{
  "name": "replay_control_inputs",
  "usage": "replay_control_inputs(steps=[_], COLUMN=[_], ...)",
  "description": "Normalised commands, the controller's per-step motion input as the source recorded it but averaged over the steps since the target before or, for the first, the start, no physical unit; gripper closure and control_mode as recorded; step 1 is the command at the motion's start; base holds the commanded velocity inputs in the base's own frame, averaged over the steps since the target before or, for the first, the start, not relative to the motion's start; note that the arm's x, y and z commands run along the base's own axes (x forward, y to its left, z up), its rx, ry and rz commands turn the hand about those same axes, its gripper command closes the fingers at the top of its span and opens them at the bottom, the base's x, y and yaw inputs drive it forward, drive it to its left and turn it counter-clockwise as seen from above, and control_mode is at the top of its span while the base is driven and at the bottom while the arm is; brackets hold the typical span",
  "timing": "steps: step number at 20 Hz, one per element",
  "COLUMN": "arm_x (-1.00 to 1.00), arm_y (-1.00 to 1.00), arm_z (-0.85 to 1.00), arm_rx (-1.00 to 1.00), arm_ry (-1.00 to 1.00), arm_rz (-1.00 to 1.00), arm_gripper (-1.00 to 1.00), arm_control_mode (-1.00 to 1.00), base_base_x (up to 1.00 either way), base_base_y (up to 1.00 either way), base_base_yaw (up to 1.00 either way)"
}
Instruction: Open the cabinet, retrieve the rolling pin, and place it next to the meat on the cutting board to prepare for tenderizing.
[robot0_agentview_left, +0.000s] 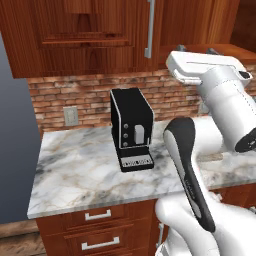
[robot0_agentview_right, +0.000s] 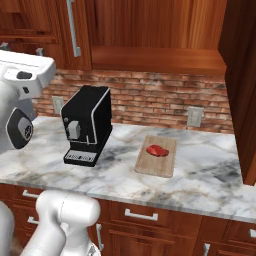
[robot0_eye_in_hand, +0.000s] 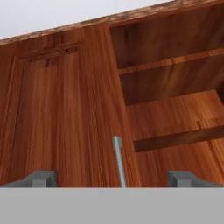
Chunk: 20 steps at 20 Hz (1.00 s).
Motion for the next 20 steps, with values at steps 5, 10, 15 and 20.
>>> replay_control_inputs(steps=[5,10,15,20], arm_x=[0.66,0.73,0.64,0.48], arm_y=[0.00,0.00,0.00,0.00], arm_z=[0.14,0.00,-0.05,-0.06], arm_rx=[0.13,0.00,0.00,-0.01], arm_ry=[0.11,0.22,0.17,0.08], arm_rz=[0.00,0.00,0.06,0.06], arm_gripper=[-1.00,-1.00,-1.00,-1.00], arm_control_mode=[-1.00,-1.00,-1.00,-1.00], base_base_x=[0.00,0.00,0.00,0.00], base_base_y=[0.00,0.00,0.00,0.00], base_base_yaw=[0.00,0.00,0.00,0.00])
